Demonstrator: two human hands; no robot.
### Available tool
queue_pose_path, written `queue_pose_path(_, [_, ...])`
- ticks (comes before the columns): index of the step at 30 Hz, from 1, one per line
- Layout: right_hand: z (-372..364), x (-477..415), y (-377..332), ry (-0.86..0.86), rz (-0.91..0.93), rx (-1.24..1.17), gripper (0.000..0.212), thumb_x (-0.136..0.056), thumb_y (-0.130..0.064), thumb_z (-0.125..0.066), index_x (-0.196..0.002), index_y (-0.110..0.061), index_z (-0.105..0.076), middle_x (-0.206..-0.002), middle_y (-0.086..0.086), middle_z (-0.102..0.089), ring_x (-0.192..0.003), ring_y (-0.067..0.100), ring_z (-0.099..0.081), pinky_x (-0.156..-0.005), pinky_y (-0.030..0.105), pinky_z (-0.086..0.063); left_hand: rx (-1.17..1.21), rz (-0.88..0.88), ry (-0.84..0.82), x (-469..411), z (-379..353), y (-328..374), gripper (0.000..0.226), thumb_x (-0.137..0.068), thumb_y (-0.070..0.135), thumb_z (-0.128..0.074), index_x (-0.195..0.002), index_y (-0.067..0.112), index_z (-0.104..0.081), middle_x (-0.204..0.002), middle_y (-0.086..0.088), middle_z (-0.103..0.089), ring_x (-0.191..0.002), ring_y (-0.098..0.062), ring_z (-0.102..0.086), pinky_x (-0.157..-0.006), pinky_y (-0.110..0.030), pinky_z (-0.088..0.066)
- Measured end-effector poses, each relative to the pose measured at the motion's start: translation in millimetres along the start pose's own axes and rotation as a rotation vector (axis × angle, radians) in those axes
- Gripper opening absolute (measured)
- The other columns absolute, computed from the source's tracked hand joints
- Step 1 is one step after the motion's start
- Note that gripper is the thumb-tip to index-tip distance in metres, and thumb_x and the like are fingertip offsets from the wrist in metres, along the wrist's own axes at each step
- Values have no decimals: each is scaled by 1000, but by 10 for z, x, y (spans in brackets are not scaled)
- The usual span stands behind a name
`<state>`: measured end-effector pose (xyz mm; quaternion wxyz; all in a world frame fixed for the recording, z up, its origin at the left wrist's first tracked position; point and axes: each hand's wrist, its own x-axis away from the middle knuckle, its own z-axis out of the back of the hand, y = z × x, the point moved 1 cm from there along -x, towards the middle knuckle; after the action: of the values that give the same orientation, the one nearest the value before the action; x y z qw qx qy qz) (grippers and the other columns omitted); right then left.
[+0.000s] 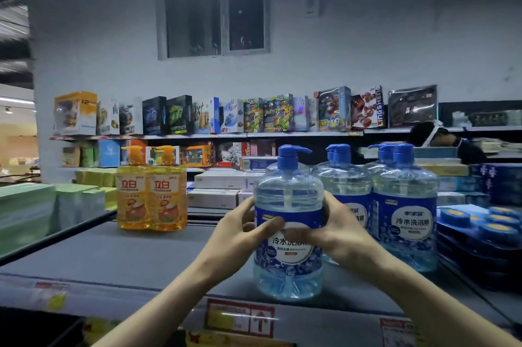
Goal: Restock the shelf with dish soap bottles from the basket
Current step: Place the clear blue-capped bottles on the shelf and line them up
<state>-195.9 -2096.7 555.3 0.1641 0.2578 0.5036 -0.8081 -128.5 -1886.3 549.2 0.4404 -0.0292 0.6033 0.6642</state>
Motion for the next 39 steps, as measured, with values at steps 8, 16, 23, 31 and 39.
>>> queue_pose_path(8, [-67,320,-26,-24,-124,304,73,-74,-49,-93,-130,-57,-47,-120,-31,-71,-108,-9,-69,-94,21,-53,-225,40,-60,127,82,-114,59,-81,64,-82,-133,53,-57,-121,31,-72,-107,5,-71,-79,-13,-59])
queue_pose_path(16, [-130,428,51,-42,-265,491,52,-82,-61,-79,-123,-57,-47,-118,-34,-67,-108,-12,-61,-96,26,-52,-451,145,-158,159,156,-264,38,-86,51,-83,-121,41,-71,-114,22,-76,-101,3,-71,-81,-16,-58])
queue_pose_path(23, [-161,328,134,25,-349,587,52,-69,-78,-71,-106,-42,-64,-106,-18,-75,-97,5,-69,-90,40,-59,-448,183,-153,36,187,-391,33,-87,44,-85,-117,40,-73,-113,20,-78,-100,2,-73,-89,-24,-61])
queue_pose_path(31, [-278,76,270,129,-383,853,60,-82,-79,-69,-72,-21,-56,-75,-2,-65,-75,25,-65,-65,34,-48,-529,244,-127,-282,154,-581,35,-93,34,-82,-125,30,-70,-123,10,-76,-107,-8,-71,-101,-30,-56])
queue_pose_path(39, [-271,-73,346,146,-367,937,54,-88,-70,-70,-76,-22,-47,-81,1,-58,-88,33,-66,-77,40,-55,-609,265,-157,-504,81,-705,41,-100,33,-74,-137,21,-65,-136,0,-72,-124,-20,-65,-103,-27,-48])
